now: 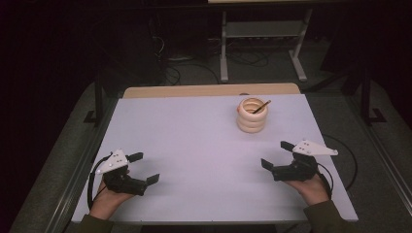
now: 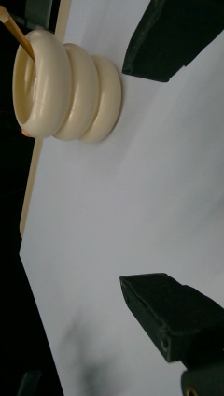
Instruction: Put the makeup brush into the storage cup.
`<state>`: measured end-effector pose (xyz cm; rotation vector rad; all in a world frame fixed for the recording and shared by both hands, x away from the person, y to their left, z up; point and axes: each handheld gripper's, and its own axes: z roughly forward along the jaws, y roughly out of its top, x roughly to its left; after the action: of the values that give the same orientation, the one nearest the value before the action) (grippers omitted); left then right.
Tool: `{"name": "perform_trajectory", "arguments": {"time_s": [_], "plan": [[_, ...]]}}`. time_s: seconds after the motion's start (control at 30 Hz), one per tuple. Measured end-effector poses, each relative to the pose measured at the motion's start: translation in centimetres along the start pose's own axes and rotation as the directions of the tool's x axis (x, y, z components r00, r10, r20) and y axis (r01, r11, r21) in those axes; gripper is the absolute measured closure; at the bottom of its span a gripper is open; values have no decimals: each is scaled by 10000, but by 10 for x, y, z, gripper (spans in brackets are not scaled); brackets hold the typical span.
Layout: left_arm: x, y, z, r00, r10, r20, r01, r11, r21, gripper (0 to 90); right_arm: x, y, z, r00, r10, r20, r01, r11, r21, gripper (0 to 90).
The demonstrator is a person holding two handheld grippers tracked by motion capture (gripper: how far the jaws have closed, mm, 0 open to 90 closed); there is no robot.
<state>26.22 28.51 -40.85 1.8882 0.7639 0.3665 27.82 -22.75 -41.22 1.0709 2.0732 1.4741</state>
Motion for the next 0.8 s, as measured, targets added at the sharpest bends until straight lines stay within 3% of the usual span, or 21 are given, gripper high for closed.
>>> {"name": "perform_trajectory", "arguments": {"time_s": [0.53,0.8], "plan": [[2,-1,-2,10000,6,-35,-6,9998,-219,0,8,-25,-8,9991,-381,-164,392,9964,750,7],[2,-2,-1,9999,110,5,-110,9998,-156,0,5,-30,-12,9996,-239,-131,248,9967,777,7]]}}
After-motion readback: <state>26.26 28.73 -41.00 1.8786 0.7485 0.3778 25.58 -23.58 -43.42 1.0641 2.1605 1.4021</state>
